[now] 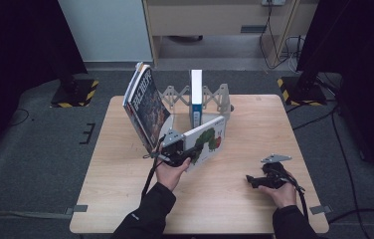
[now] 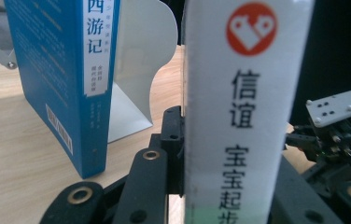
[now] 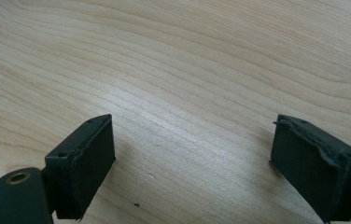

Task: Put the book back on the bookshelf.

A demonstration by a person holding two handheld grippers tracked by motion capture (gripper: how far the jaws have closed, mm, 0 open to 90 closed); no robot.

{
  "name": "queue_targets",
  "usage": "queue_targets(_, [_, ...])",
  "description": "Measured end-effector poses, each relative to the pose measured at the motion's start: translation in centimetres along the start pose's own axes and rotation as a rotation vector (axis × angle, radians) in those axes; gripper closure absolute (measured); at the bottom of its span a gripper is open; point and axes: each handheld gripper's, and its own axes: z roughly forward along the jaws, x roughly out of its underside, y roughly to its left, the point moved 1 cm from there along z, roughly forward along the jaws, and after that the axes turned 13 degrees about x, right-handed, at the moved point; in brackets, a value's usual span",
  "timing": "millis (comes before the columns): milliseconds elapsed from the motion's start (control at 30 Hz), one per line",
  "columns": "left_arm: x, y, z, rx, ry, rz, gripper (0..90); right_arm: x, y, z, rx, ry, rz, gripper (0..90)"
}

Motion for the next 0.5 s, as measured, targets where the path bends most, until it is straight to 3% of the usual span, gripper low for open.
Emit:
queue_targets(233, [-0.1,0.2,1.6,-0.037,-0.002,0.011,74.5,0.2,0.0,0.2,0.021,-0.009,-0.029,8.9])
queue_targets(500, [-0.2,0.5,2.9,-0.108,-0.027,0.023,74.6,0.7,0.1,0.4,0.027,-0.049,-0.021,4.1])
